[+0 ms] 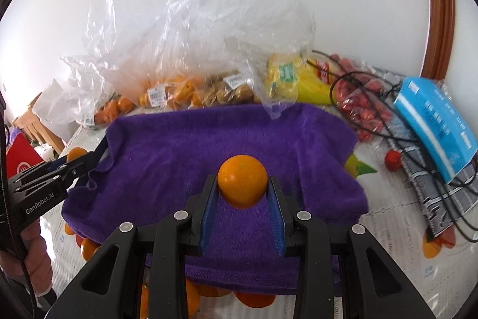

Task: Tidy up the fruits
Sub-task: 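Lift both held small oranges and carry them over the purple towel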

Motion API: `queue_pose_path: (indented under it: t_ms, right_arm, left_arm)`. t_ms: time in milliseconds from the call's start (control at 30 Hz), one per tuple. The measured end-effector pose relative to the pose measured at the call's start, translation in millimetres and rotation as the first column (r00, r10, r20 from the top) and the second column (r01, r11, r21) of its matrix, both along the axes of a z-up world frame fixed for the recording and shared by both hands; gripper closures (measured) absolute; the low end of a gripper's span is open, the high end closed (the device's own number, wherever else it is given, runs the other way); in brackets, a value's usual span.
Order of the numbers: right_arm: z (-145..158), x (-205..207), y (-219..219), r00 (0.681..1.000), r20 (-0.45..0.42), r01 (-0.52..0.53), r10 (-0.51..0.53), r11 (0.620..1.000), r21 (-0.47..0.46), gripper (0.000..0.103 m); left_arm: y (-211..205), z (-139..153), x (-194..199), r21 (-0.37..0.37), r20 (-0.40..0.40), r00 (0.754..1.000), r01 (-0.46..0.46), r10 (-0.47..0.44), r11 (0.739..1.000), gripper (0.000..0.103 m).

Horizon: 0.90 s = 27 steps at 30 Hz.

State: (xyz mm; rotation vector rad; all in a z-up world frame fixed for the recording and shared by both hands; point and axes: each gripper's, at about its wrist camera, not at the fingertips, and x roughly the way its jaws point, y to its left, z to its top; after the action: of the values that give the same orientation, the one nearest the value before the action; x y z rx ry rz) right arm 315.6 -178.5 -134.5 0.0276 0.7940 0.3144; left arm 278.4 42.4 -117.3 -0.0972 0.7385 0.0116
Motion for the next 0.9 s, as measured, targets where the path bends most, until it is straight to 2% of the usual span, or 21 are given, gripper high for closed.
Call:
queue_pose_path:
  t_ms: [333,900]
  right_arm:
    - [-27,7,1,0.998,-0.065,0.007,-0.010,0.999,-0.041,0.070]
    - [-35,9,4,0.997,-0.078,0.007,-0.013,0.997,-0.081,0.070]
  left_arm:
    - [-4,-21,6,0.007,-0.062,0.998,0.002,-0.001,1.000,0.073]
    - [-2,-30,12,-0.025,-0.109,0.994,-0.001,-0.002,1.000,0.073]
